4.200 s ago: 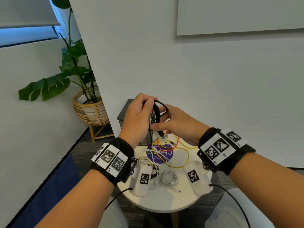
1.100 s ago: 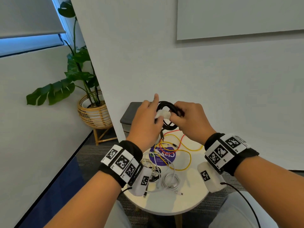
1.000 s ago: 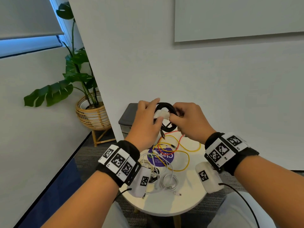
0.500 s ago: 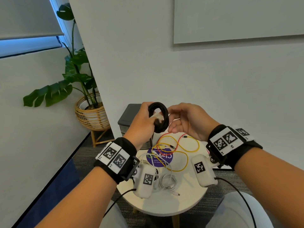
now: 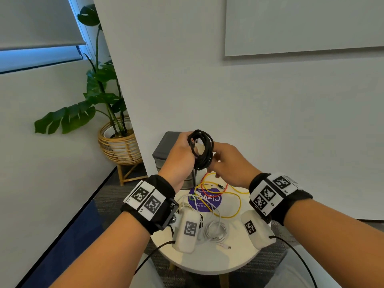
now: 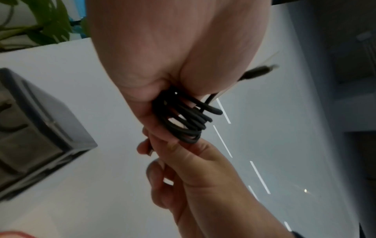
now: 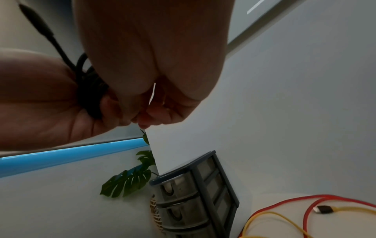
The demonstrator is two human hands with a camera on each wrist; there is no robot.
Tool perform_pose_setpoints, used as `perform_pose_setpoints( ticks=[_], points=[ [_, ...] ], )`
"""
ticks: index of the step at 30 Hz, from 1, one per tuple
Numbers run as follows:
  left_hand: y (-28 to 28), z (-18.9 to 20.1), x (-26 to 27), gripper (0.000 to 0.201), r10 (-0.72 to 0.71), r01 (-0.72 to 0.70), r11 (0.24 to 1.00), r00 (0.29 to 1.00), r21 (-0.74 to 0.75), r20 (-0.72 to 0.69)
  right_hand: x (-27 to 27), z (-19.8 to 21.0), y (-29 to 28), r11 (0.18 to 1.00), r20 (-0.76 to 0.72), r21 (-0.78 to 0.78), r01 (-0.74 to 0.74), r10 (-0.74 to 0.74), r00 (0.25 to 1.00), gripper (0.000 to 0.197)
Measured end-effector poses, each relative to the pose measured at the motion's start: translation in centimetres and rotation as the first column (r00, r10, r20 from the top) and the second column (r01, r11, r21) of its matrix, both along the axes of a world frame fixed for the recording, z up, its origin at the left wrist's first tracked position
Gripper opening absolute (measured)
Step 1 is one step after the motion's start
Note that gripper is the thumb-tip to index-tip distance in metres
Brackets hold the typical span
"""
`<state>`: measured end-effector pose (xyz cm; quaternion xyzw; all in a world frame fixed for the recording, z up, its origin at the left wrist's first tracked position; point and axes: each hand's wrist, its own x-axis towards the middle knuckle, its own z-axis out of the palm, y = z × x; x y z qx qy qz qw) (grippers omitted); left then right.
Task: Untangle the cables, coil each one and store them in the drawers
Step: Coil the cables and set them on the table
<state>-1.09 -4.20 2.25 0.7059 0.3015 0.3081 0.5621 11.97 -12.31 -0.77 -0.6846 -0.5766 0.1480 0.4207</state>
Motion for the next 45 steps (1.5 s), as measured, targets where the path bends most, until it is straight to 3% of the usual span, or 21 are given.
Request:
perform_pose_setpoints(
  ticks=[5,11,17,19,22,24,25,29,32,36,39,41,45],
  points=[
    [0.9,0.4,-0.5,0.035,0.004,0.005,0.995,0.997,0.103,-0.083,-0.6,0.0,0.1,1.000,0.093,0.008,-0.017,0.016,0.996,0.009],
    [1.3,-0.5,-0.4,0.036,0.089,-0.089,0.996,0.996,0.017,-0.020,-1.0,-1.8,-0.7,0.990,0.092,-0.122,-0.071,0.082,0.992,0.033],
    [1.2,-1.1,-0.1,0.039,0.071,-0.070,0.997,0.996,0.023,-0.046,-0.6,-3.5,-1.5,0.963,0.112,-0.243,-0.114,0.145,0.983,0.006],
    [1.2,-1.0,-0.2,0.039,0.080,-0.080,0.997,0.996,0.007,-0.045,-0.2,-3.1,-1.4,0.962,0.081,-0.269,-0.054,0.079,0.994,0.016],
    [1.8,-0.6,-0.3,0.038,0.099,-0.099,0.994,0.995,-0.042,-0.006,-0.6,-1.3,-1.4,0.976,-0.096,-0.136,0.169,-0.183,0.978,0.015],
    [1.9,-0.5,-0.1,0.036,0.108,-0.106,0.992,0.994,-0.073,0.023,-1.8,0.3,-1.4,0.967,-0.250,-0.061,0.246,-0.254,0.934,0.008],
    [1.9,-0.5,0.0,0.033,0.107,-0.103,0.990,0.993,-0.097,0.044,-2.7,1.0,-1.3,0.969,-0.320,-0.079,0.233,-0.246,0.915,0.015],
    [2.0,-1.1,0.6,0.021,0.118,-0.094,0.973,0.988,-0.210,0.101,-4.3,2.5,-0.3,0.969,-0.639,-0.233,0.076,-0.211,0.740,0.035],
    [2.1,-1.1,0.4,0.020,0.089,-0.053,0.975,0.983,-0.214,0.160,-4.4,3.1,-0.1,0.968,-0.765,-0.247,-0.034,-0.174,0.620,0.046],
    [1.8,-0.6,-0.2,0.023,0.092,0.000,0.950,0.955,-0.311,0.281,-4.4,2.1,0.0,0.987,-0.932,-0.153,-0.049,-0.128,0.339,0.054],
    [2.0,-0.4,-0.3,0.034,0.100,0.024,0.931,0.943,-0.364,0.317,-4.2,1.9,-0.4,0.997,-0.983,-0.074,-0.040,-0.066,0.172,0.041],
    [2.2,-0.4,-0.2,0.040,0.097,0.021,0.939,0.941,-0.342,0.324,-4.2,2.1,-0.6,0.999,-0.990,-0.026,-0.023,-0.022,0.136,0.023],
    [2.4,-0.5,-0.1,0.039,0.132,-0.078,0.982,0.937,-0.173,0.323,-4.4,2.0,0.0,0.999,-0.991,0.042,0.035,0.037,0.130,0.053]
  ],
)
